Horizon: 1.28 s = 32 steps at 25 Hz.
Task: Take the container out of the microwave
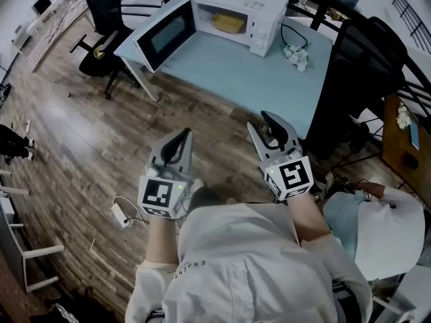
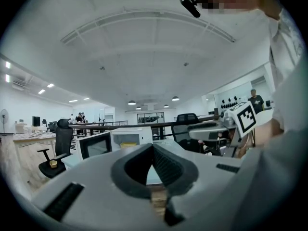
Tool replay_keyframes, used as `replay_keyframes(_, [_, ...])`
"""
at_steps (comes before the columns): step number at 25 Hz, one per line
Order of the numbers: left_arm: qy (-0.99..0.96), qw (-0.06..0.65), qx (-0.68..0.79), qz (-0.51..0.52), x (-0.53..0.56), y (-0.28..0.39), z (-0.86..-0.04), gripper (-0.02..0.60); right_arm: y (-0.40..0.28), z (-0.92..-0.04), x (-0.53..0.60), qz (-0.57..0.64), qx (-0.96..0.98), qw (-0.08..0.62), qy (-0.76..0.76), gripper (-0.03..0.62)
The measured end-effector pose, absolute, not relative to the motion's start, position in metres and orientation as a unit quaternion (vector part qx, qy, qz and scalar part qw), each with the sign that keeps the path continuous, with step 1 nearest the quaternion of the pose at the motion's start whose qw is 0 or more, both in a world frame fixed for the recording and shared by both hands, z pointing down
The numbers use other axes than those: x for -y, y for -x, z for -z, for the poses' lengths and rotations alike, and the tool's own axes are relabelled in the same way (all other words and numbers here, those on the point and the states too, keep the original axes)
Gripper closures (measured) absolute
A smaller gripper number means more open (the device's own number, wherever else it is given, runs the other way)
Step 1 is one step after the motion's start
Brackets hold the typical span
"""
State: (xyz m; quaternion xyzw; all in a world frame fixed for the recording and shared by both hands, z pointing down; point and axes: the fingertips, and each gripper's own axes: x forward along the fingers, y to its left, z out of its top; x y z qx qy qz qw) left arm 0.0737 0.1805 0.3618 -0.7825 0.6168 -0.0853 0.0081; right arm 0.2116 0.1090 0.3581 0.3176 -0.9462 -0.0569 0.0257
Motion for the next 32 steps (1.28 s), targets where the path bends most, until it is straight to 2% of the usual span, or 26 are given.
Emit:
replay_keyframes(1, [0.783, 0.009, -0.616, 0.088, -0.179, -0.074, -0.363, 0.588, -0.213, -0.360, -0.104, 0.050, 0.946, 0.026, -0.320, 0.410])
replay_keyframes(15, [0.798, -0.001, -0.595, 0.096, -0.119, -0.063, -0.380, 0.588, -0.206, -0.389, -0.046, 0.014, 0.941, 0.052, -0.334, 0.410])
replay_keyframes(23, [0.826, 0.001, -0.554, 0.102, -0.032, -0.006, -0.382, 0.588, -0.147, -0.390, 0.024, 0.012, 0.928, 0.064, -0.368, 0.410])
replay_keyframes(32, [0.863, -0.002, -0.494, 0.107, 0.081, 0.087, -0.368, 0.588, -0.047, -0.379, 0.120, -0.005, 0.906, 0.079, -0.416, 0.410])
